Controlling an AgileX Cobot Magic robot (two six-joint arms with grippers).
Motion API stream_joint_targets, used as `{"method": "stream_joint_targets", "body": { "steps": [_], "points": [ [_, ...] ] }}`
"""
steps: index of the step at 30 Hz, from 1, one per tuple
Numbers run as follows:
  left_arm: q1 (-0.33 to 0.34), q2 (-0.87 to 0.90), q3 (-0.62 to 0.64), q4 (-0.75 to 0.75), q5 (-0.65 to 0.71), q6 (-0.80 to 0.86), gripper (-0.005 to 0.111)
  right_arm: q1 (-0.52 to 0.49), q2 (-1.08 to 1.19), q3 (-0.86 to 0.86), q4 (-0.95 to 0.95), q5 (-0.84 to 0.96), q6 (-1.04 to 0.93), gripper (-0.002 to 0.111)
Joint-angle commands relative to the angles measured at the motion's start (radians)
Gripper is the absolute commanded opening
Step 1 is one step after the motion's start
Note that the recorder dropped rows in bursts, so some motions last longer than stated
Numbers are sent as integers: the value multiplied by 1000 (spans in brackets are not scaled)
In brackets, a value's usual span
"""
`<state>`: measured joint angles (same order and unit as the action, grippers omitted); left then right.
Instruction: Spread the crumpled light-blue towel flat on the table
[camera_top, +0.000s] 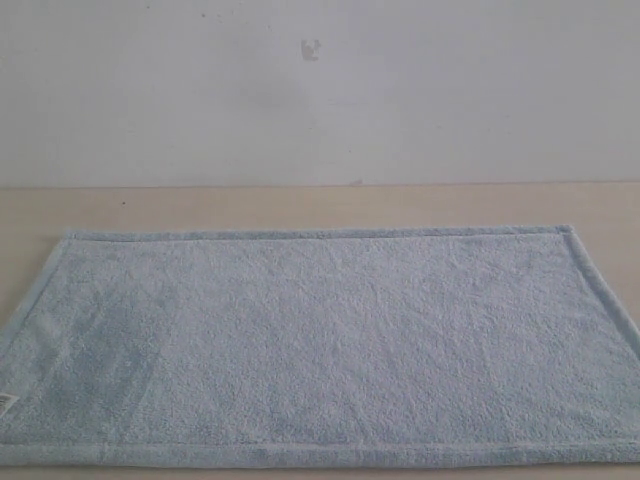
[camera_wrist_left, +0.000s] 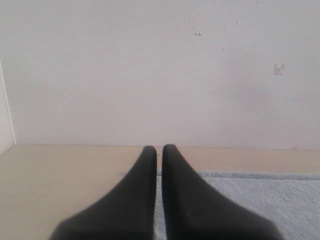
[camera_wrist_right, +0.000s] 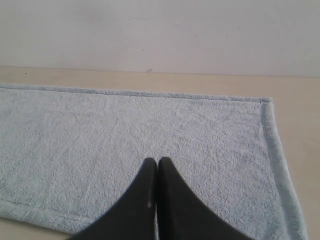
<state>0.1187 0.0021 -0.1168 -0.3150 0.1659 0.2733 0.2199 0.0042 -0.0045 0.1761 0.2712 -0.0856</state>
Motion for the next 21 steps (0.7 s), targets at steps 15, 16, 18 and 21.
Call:
{"method": "stream_joint_targets", "body": {
  "steps": [15,16,18,21],
  "points": [
    [0,-2,117,96,-86,-149,4,-2,-4,5,-6,-5,-3,0],
    [0,-2,117,96,-86,-152,4,-2,-4,5,-6,-5,-3,0],
    [0,-2,117,96,-86,-161,4,-2,-4,5,-6,-5,-3,0],
    [0,-2,117,114,-81,-203,4,-2,-4,5,-6,-5,-3,0]
  ]
}}
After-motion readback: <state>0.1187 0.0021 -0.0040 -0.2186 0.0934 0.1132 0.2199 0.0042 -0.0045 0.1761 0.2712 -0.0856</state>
